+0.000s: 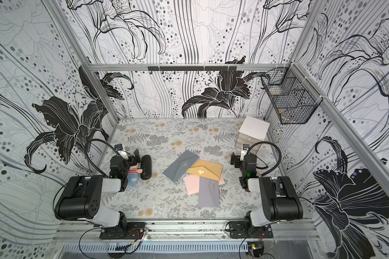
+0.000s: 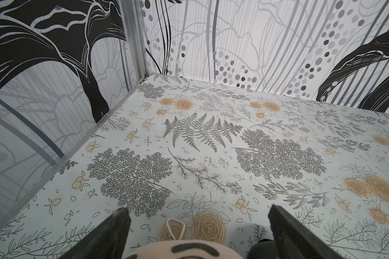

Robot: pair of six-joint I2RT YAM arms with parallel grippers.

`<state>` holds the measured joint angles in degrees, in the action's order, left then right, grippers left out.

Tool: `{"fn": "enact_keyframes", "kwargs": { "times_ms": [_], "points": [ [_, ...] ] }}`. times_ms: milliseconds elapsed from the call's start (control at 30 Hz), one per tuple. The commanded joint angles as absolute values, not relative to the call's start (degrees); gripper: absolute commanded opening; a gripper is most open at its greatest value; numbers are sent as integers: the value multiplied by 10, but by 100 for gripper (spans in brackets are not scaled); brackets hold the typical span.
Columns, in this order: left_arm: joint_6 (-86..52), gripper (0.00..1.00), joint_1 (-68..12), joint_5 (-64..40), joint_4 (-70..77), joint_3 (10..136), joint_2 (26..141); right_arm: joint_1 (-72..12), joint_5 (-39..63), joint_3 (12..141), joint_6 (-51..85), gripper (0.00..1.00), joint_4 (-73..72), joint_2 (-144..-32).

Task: Take the letter paper out of the envelope
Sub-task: Pick up the envelope from the center of the board.

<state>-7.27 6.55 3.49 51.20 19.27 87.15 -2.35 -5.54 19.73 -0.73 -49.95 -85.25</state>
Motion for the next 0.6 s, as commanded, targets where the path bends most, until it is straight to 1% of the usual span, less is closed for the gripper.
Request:
{"fn": "enact_keyframes", "kwargs": {
  "times_ms": [0, 567],
  "points": [
    [-60, 99, 64, 29, 527, 200, 875, -26, -53, 207, -13, 100, -495, -860],
    [-60, 99, 64, 26, 532, 199, 870, -26, -49, 214, -14, 100, -489, -856]
  ]
}}
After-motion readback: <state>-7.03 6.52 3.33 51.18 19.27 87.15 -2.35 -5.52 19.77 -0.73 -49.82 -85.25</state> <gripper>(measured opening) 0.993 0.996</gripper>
